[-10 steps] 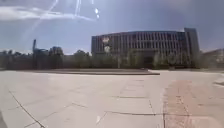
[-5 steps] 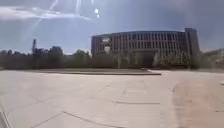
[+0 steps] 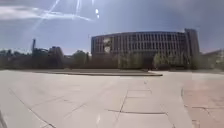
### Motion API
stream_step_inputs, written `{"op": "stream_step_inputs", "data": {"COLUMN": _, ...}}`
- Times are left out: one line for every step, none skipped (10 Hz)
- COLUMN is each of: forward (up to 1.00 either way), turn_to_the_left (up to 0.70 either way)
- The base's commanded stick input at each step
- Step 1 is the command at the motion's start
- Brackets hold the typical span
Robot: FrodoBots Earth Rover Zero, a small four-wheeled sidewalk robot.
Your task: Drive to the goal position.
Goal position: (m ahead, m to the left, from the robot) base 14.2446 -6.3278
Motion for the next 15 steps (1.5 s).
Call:
{"op": "stream_step_inputs", "data": {"forward": 0.7, "turn_to_the_left": -0.09}}
{"op": "stream_step_inputs", "data": {"forward": 0.7, "turn_to_the_left": -0.01}}
{"op": "stream_step_inputs", "data": {"forward": 0.7, "turn_to_the_left": -0.01}}
{"op": "stream_step_inputs", "data": {"forward": 0.7, "turn_to_the_left": -0.01}}
{"op": "stream_step_inputs", "data": {"forward": 0.7, "turn_to_the_left": -0.01}}
{"op": "stream_step_inputs", "data": {"forward": 0.7, "turn_to_the_left": -0.01}}
{"op": "stream_step_inputs", "data": {"forward": 0.7, "turn_to_the_left": -0.01}}
{"op": "stream_step_inputs", "data": {"forward": 0.7, "turn_to_the_left": -0.01}}
{"op": "stream_step_inputs", "data": {"forward": 0.7, "turn_to_the_left": -0.01}}
{"op": "stream_step_inputs", "data": {"forward": 0.7, "turn_to_the_left": -0.01}}
{"op": "stream_step_inputs", "data": {"forward": 0.7, "turn_to_the_left": -0.01}}
{"op": "stream_step_inputs", "data": {"forward": 0.7, "turn_to_the_left": -0.01}}
{"op": "stream_step_inputs", "data": {"forward": 0.7, "turn_to_the_left": -0.01}}
{"op": "stream_step_inputs", "data": {"forward": 0.7, "turn_to_the_left": -0.01}}
{"op": "stream_step_inputs", "data": {"forward": 0.7, "turn_to_the_left": -0.01}}
